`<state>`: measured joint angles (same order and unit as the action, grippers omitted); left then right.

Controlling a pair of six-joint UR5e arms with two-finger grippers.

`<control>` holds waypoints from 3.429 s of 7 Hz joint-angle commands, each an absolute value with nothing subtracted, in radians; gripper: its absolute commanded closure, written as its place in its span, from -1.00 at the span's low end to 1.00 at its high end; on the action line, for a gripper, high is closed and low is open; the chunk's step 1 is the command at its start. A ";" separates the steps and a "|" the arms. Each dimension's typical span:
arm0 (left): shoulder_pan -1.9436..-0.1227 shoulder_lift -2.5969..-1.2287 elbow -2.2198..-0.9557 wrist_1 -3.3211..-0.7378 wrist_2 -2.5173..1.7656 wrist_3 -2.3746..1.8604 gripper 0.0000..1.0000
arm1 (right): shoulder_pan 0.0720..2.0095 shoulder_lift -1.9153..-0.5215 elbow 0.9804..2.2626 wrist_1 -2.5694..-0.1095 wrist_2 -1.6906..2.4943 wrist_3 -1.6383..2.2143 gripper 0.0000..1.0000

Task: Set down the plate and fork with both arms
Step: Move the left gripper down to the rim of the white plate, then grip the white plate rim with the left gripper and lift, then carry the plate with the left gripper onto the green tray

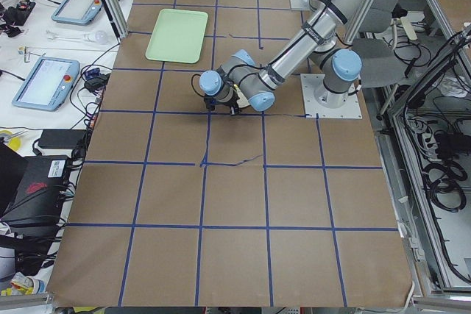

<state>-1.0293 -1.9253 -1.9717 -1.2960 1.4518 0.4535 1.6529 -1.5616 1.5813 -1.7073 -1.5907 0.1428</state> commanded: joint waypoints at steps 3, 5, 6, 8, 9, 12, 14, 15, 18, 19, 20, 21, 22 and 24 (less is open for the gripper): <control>-1.029 -1.930 -1.956 -1.296 1.439 0.451 1.00 | 1.654 -1.562 1.583 -1.706 -1.592 0.143 -1.00; -1.032 -1.936 -1.869 -1.342 1.405 0.434 1.00 | 1.652 -1.562 1.583 -1.706 -1.591 0.143 -1.00; -1.045 -1.936 -1.795 -1.449 1.344 0.367 1.00 | 1.654 -1.562 1.583 -1.706 -1.592 0.143 -1.00; -1.052 -1.942 -1.698 -1.532 1.361 0.361 1.00 | 1.652 -1.562 1.583 -1.706 -1.591 0.143 -1.00; -1.078 -1.939 -1.677 -1.534 1.361 0.360 1.00 | 1.654 -1.562 1.583 -1.706 -1.592 0.143 -1.00; -1.274 -2.014 -1.391 -1.606 1.351 0.359 1.00 | 1.654 -1.562 1.583 -1.707 -1.591 0.144 -1.00; -1.375 -2.145 -1.226 -1.625 1.264 0.371 1.00 | 1.654 -1.554 1.578 -1.716 -1.591 0.146 -1.00; -1.428 -2.208 -1.154 -1.594 1.232 0.371 1.00 | 1.655 -1.552 1.578 -1.720 -1.591 0.146 -1.00; -1.514 -2.370 -1.007 -1.559 1.149 0.359 1.00 | 1.655 -1.551 1.580 -1.717 -1.592 0.146 -1.00; -1.525 -2.408 -0.984 -1.543 1.129 0.348 1.00 | 1.655 -1.551 1.578 -1.717 -1.592 0.144 -1.00; -1.548 -2.428 -0.977 -1.536 1.127 0.342 1.00 | 1.655 -1.552 1.578 -1.717 -1.594 0.144 -1.00; -1.564 -2.450 -0.980 -1.493 1.127 0.334 1.00 | 1.655 -1.552 1.580 -1.717 -1.594 0.146 -1.00; -1.575 -2.471 -0.982 -1.473 1.126 0.330 1.00 | 1.655 -1.552 1.580 -1.717 -1.594 0.146 -1.00; -1.594 -2.479 -0.994 -1.473 1.121 0.315 1.00 | 1.655 -1.552 1.580 -1.717 -1.594 0.144 -1.00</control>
<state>-1.5816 -2.4717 -0.9866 -1.4765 1.1238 0.3251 1.6552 -1.5524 1.5799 -1.7165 -1.5938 0.1447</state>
